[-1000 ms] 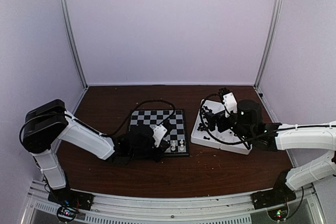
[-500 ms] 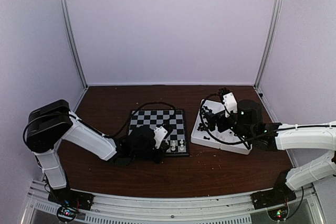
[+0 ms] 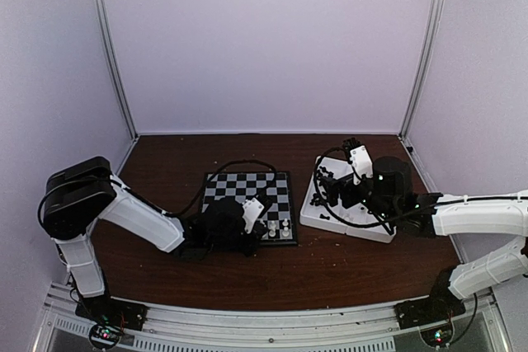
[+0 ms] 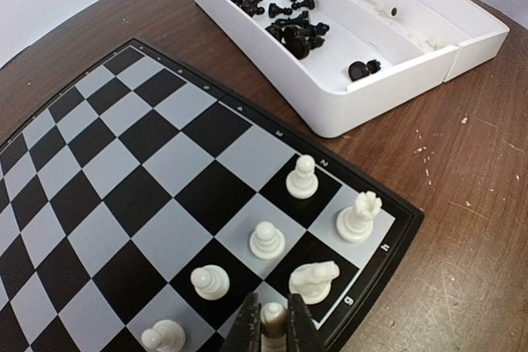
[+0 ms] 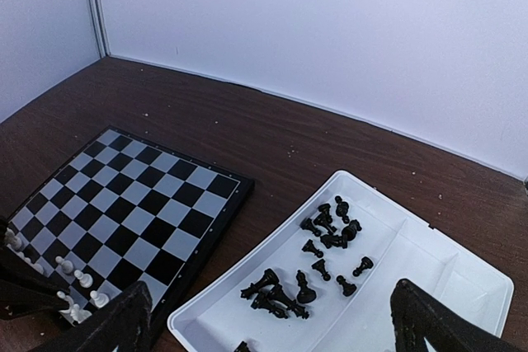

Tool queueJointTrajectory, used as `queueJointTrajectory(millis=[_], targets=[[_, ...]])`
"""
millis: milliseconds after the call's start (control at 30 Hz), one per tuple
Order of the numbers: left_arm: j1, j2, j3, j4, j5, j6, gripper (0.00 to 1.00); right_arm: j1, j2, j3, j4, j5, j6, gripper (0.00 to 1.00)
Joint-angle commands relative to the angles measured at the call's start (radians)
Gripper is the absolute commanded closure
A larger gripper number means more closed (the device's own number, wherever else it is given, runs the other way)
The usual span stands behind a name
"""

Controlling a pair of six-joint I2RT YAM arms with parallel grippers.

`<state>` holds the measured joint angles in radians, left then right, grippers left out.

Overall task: Set up the chess pieces on the board
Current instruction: Place the chess piece on the chessboard.

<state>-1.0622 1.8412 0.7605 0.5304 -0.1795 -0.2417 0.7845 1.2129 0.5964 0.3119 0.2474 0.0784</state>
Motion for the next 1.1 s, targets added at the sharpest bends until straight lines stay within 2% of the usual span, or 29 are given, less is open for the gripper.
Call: queueJointTrajectory(millis=[0, 300, 467, 600, 733, 933, 1067], targets=[[-0.002, 0.019, 0.023, 0.045, -0.008, -0.014, 0.9, -0.008, 0.002, -0.01, 0.023, -0.009, 0.009, 0.0], [-0.001, 0.002, 0.041, -0.006, -0.016, -0.017, 0.8, -0.008, 0.005, -0.009, 0.021, -0.012, 0.009, 0.0], [-0.001, -0.018, 0.042, -0.023, -0.019, -0.015, 0.79, -0.009, 0.007, -0.007, 0.021, -0.014, 0.009, 0.0], [-0.002, -0.058, 0.043, -0.062, -0.012, -0.025, 0.79, -0.009, 0.008, -0.006, 0.019, -0.014, 0.009, 0.0], [-0.002, -0.147, 0.047, -0.164, -0.024, -0.05, 0.74, -0.009, 0.009, -0.004, 0.015, -0.015, 0.009, 0.0], [-0.001, -0.349, 0.062, -0.368, -0.08, -0.113, 0.59, -0.012, -0.008, 0.003, -0.021, 0.006, 0.026, 0.0], [0.003, -0.442, 0.113, -0.577, -0.202, -0.155, 0.39, -0.029, -0.008, 0.074, -0.198, 0.035, 0.113, 0.01]])
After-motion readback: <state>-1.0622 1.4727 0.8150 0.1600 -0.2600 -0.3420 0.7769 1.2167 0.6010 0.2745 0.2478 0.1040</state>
